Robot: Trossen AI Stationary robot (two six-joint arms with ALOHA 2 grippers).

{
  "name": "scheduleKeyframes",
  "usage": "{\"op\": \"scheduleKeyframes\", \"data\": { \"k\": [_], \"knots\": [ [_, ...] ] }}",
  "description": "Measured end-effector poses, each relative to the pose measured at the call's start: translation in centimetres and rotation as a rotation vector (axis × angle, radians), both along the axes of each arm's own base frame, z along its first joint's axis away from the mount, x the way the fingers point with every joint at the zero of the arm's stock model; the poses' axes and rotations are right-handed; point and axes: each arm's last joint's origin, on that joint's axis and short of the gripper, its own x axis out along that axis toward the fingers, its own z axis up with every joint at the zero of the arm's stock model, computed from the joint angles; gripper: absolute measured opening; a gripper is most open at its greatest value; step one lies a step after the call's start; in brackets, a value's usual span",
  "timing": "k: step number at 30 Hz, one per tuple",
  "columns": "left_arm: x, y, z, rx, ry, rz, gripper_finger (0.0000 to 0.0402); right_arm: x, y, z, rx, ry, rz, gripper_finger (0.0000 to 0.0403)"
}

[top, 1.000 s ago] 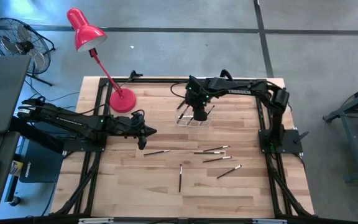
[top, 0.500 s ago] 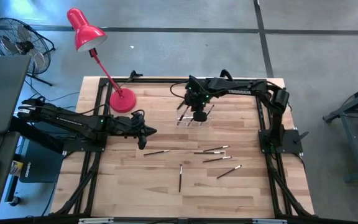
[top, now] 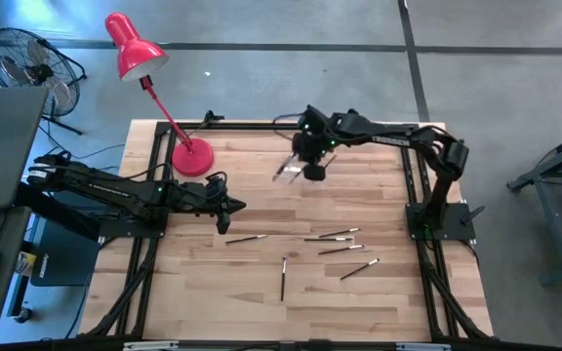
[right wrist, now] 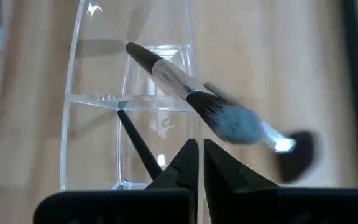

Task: Put items in baskets/containers
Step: Adjust the transparent organizer

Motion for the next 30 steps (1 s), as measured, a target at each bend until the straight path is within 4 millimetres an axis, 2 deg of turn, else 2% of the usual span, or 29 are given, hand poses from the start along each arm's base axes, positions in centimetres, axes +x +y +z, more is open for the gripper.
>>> {"op": "scheduleKeyframes", "data": {
  "k": [9, 14, 16, 24, 30],
  "knots": [
    [0.0, 0.0, 0.0, -0.005, -0.001, 0.002, 0.0000, -0.7, -4.6, 2.4, -0.188, -0.083, -0.179, 0.0001],
    [0.0, 0.0, 0.0, -0.018, 0.000, 0.007, 0.0000, -1.3, -6.4, 3.1, -0.325, -0.088, -0.192, 0.0001],
    [0.0, 0.0, 0.0, -0.021, 0.002, 0.009, 0.0000, -1.3, -6.8, 2.8, -0.369, -0.057, -0.181, 0.0000],
    [-0.1, 0.0, -0.1, -0.039, 0.009, 0.018, 0.0000, -0.2, -8.5, -1.0, -0.421, 0.039, -0.167, 0.0000],
    [-0.1, 0.0, -0.2, -0.061, 0.020, 0.029, 0.0000, 0.4, -9.3, -2.6, -0.479, 0.085, -0.177, 0.0000]
  ]
}}
